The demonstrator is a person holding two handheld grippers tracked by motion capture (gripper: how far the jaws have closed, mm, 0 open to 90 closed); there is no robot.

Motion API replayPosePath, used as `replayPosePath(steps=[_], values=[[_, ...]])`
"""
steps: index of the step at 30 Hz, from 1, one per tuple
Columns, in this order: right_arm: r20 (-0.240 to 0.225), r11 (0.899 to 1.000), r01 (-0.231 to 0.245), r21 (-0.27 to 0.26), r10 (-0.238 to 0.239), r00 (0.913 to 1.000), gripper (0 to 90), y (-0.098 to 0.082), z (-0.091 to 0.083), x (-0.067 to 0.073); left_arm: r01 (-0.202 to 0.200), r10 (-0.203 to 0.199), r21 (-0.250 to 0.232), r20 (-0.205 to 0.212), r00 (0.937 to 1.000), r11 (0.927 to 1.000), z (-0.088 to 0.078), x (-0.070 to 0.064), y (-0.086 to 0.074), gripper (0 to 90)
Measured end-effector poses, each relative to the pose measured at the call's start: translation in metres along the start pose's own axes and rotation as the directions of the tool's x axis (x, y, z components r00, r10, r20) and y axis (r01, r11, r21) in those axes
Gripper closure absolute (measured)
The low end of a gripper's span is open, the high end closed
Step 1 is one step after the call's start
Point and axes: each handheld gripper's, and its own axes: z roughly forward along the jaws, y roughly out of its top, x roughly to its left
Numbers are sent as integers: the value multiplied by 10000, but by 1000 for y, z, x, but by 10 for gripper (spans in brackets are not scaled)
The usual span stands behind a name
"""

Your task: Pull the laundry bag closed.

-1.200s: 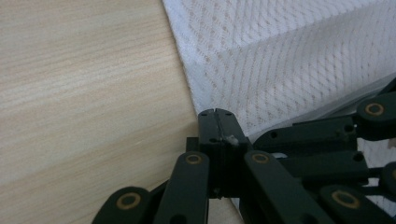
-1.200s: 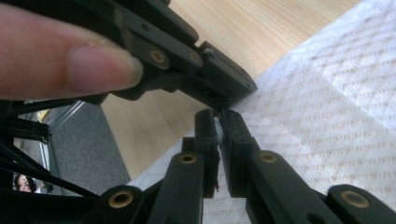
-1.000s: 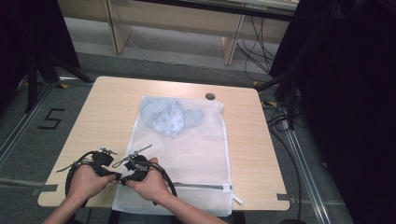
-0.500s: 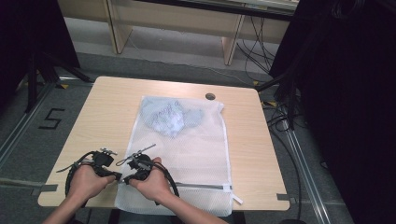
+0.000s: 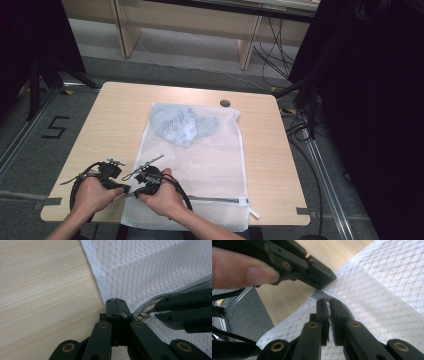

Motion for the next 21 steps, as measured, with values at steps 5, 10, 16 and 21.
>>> replayPosePath(steps=[5,10,16,21], values=[[108,9997,241,57,-242,9996,871,-1,-2,2,369,-369,-44,110,9993,9993,0,-2,0,900],[130,9992,373,171,-375,9992,871,-1,-4,4,285,-285,4,83,9996,9996,0,-1,0,900],[137,9985,540,129,-541,9984,871,-1,-7,2,395,-395,12,94,9992,9992,0,-1,0,900],[80,9984,542,164,-543,9985,871,-2,-8,1,432,-431,-101,78,9990,9990,1,-1,0,900]])
